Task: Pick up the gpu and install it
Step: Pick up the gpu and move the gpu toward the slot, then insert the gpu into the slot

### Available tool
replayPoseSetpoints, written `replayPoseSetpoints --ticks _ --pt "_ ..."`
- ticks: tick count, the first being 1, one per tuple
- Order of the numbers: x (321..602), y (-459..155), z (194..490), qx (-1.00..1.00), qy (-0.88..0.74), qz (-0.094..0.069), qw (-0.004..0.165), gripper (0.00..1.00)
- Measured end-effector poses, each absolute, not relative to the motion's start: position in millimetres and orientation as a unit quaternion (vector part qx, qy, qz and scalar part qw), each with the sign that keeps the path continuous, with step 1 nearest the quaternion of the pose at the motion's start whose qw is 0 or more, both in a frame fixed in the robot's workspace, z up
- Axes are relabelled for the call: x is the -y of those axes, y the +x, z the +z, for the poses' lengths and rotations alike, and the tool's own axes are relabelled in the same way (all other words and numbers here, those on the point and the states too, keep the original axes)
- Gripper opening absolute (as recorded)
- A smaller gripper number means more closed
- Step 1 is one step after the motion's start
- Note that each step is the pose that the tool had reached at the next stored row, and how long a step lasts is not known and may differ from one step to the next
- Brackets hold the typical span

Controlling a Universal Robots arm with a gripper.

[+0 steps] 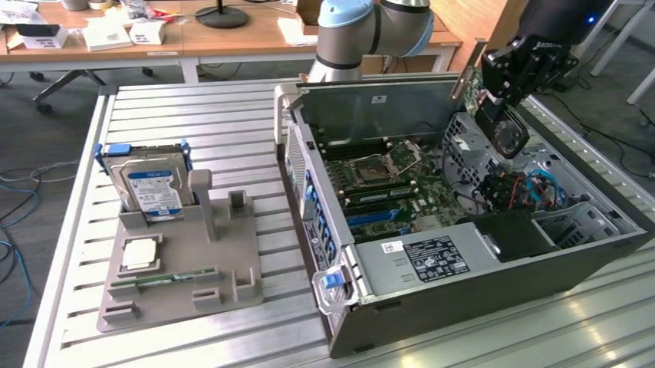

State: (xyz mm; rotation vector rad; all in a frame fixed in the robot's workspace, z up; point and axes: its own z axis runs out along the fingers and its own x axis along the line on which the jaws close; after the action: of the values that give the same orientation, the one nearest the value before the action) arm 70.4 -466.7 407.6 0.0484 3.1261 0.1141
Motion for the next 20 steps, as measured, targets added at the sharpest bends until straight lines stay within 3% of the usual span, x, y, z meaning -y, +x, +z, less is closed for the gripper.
replayPoseSetpoints --ticks 20 --pt "466.5 70.4 402.2 -0.999 0.016 0.036 0.007 0.27"
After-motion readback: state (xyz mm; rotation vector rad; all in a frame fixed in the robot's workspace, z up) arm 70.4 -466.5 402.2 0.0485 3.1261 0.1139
